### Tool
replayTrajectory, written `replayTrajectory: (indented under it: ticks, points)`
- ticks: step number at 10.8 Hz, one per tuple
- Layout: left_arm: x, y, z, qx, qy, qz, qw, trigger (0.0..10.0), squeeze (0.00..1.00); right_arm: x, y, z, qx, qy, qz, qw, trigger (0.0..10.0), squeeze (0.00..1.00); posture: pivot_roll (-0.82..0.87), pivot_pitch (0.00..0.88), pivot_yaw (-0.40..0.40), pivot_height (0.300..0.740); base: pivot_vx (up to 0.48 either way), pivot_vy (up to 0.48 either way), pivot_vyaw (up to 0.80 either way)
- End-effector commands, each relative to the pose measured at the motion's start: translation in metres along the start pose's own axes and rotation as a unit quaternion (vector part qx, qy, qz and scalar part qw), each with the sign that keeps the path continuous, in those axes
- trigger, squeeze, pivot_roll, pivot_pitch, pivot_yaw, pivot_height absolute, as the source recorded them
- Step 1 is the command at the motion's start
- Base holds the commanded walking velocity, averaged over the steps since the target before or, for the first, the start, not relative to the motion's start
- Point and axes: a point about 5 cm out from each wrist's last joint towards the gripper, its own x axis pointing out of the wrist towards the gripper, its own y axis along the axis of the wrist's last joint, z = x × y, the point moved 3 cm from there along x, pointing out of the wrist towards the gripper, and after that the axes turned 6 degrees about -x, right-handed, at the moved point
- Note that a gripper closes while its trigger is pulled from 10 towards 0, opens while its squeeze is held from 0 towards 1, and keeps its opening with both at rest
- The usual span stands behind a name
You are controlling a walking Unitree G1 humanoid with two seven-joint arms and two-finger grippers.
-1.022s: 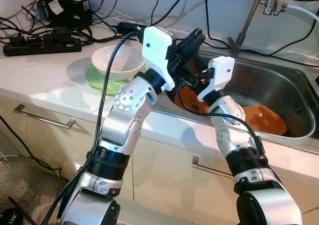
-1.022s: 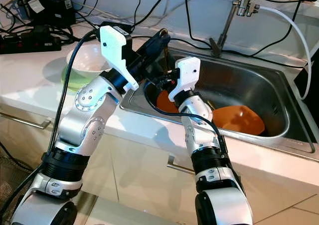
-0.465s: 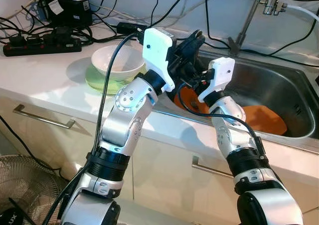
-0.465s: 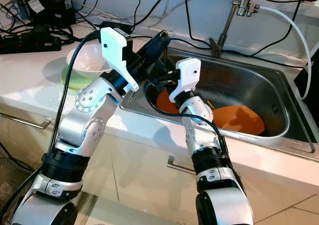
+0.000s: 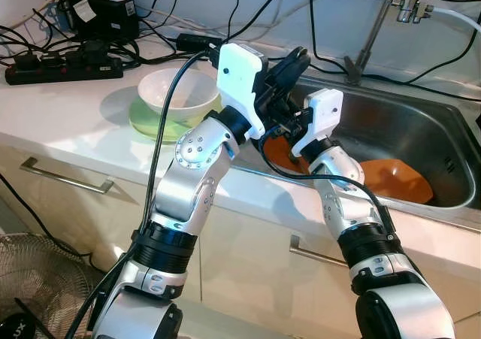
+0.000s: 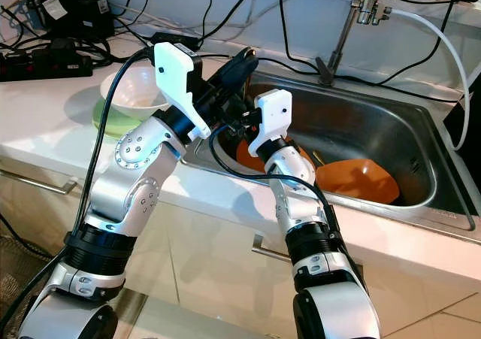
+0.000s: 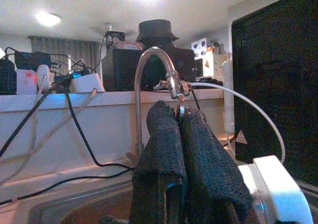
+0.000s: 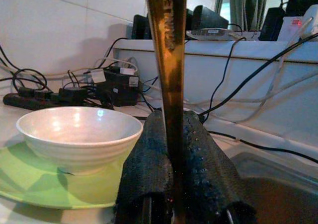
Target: Kitchen organization
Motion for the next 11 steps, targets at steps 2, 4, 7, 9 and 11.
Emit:
replayTrajectory:
  ticks: [2,4,7,9,11]
  points:
    - [-0.001,0.007,0.003,0.006,-0.007,0.015,1.000,10.0,0.00,-0.006,-0.007,0.017,0.016,-0.043,-0.016,0.999,0.0,0.00,0.24,0.010,-0.058,0.740,0.000,0.000,0.00]
    - [-0.001,0.007,0.003,0.007,-0.007,0.016,1.000,10.0,0.00,-0.007,-0.009,0.020,0.016,-0.048,-0.020,0.999,0.0,0.00,0.24,0.008,-0.059,0.740,0.000,0.000,0.00]
    - [-0.008,0.011,-0.002,-0.005,0.007,0.028,1.000,10.0,1.00,-0.005,-0.011,0.023,0.018,-0.058,-0.028,0.998,0.0,0.00,0.25,0.000,-0.063,0.740,0.000,0.000,0.00]
    - [-0.011,0.012,-0.004,-0.007,0.011,0.028,1.000,10.0,1.00,-0.004,-0.012,0.022,0.018,-0.058,-0.029,0.998,0.0,0.00,0.25,0.000,-0.064,0.740,0.000,0.000,0.00]
    - [-0.014,0.015,-0.011,0.002,0.031,0.029,0.999,10.0,1.00,-0.003,-0.015,0.027,0.010,-0.073,-0.041,0.996,0.0,0.00,0.25,0.007,-0.063,0.740,0.000,0.000,0.00]
